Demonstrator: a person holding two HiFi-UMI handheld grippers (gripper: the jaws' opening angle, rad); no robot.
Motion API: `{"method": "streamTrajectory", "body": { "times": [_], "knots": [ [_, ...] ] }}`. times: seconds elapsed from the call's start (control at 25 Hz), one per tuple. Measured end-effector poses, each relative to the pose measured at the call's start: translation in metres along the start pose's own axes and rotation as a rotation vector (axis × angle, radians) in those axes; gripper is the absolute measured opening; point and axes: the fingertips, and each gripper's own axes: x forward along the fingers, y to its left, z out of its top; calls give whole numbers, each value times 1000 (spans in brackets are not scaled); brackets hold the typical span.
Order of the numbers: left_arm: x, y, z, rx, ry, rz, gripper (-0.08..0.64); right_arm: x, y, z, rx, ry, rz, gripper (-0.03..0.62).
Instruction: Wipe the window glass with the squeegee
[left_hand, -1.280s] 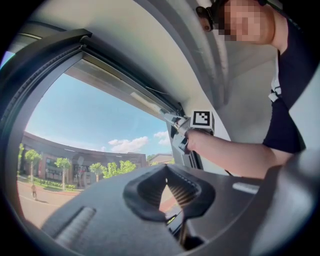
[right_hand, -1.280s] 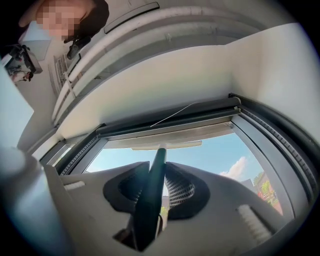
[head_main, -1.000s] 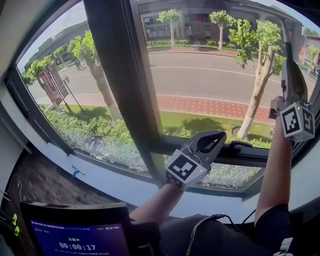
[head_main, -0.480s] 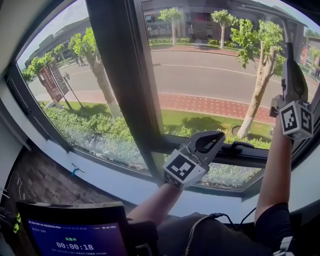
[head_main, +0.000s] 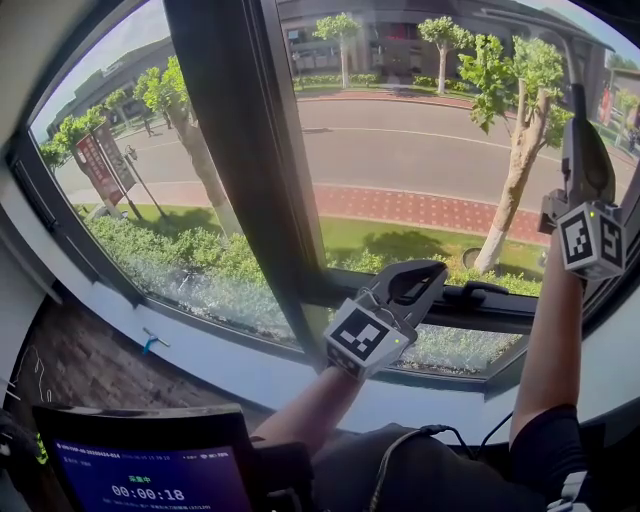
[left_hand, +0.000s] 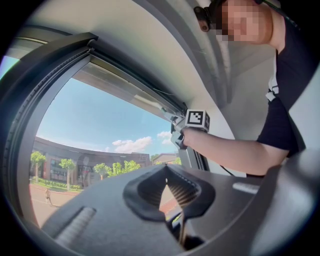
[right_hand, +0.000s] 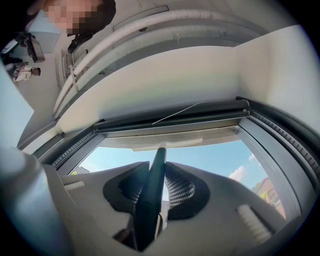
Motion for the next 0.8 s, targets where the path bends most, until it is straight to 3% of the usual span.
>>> {"method": "streamTrajectory", "body": {
  "times": [0.8],
  "knots": [
    [-3, -1, -6, -8, 8, -28, 3, -28, 7, -24, 12, 52, -5, 101]
  ]
}}
